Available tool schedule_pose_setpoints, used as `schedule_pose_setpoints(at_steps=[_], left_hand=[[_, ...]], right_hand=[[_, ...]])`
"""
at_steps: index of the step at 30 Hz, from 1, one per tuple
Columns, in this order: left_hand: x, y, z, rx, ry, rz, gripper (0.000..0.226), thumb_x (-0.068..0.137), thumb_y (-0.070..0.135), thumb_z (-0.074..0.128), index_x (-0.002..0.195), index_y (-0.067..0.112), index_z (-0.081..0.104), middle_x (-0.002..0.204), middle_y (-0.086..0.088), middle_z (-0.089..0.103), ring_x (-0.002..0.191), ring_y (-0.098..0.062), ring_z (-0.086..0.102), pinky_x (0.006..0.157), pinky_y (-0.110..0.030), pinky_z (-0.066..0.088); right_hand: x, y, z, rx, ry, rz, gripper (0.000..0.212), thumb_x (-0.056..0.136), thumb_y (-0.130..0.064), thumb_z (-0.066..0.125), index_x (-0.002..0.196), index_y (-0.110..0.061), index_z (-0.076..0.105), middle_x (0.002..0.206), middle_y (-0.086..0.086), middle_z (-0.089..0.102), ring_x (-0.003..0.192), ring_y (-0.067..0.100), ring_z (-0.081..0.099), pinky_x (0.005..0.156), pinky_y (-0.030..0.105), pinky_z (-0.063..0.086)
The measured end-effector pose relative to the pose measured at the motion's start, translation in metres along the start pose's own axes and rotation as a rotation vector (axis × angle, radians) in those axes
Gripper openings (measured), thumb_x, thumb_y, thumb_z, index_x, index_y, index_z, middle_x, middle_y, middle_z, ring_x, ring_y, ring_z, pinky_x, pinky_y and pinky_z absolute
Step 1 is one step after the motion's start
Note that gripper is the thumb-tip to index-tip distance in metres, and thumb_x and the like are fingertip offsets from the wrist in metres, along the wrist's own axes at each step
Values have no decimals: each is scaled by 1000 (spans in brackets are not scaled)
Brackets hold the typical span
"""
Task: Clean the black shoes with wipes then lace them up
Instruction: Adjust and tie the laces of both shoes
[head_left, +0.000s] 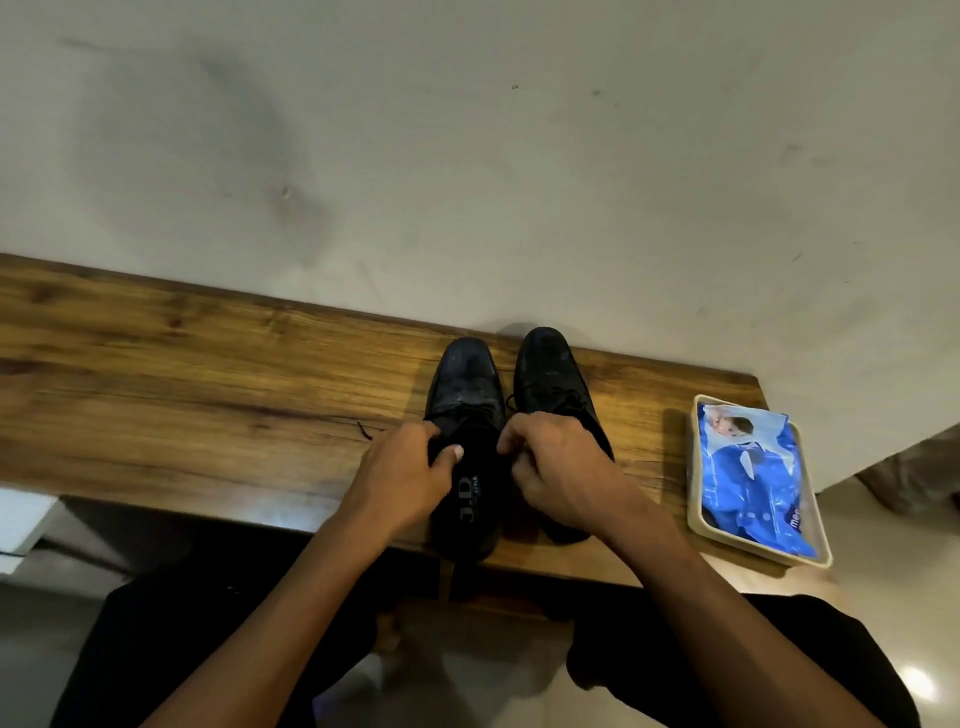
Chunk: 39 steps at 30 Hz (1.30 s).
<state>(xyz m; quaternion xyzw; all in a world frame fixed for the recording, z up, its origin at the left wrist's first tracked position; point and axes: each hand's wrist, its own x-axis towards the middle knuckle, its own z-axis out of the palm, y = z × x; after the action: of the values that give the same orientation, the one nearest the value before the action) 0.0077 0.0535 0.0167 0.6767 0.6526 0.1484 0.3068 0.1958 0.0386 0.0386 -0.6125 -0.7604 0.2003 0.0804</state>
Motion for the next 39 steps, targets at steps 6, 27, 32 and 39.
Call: schedule_pose_setpoints(at_steps=[6, 27, 32, 39], left_hand=[[14, -3, -5, -104, -155, -189, 38, 101, 34, 49, 72, 11, 51, 70, -7, 54, 69, -25, 54, 62, -31, 37], [27, -1, -12, -101, -154, -40, 49, 92, 49, 62, 133, 22, 61, 127, 0, 68, 115, -16, 63, 93, -36, 52], [28, -1, -9, -134, -141, -39, 44, 101, 22, 50, 146, 24, 48, 140, -2, 58, 126, -18, 55, 101, -32, 48], [33, 8, 0, -239, -26, -75, 35, 101, 21, 52, 135, 16, 58, 121, -7, 68, 108, -21, 63, 93, -34, 51]], right_hand=[[30, -4, 9, 85, 149, 46, 40, 98, -36, 60, 131, -14, 63, 124, 4, 67, 112, 20, 63, 96, 41, 54], [49, 0, 10, 92, 159, 15, 18, 98, -37, 57, 97, -23, 67, 99, -6, 65, 87, 13, 63, 78, 41, 57], [54, 0, 10, 16, 97, -6, 29, 92, -55, 62, 101, -29, 71, 102, -7, 63, 92, 14, 62, 78, 39, 56], [53, 0, 8, 548, 201, 249, 23, 96, -35, 62, 82, -21, 73, 76, -5, 73, 71, 12, 69, 69, 35, 58]])
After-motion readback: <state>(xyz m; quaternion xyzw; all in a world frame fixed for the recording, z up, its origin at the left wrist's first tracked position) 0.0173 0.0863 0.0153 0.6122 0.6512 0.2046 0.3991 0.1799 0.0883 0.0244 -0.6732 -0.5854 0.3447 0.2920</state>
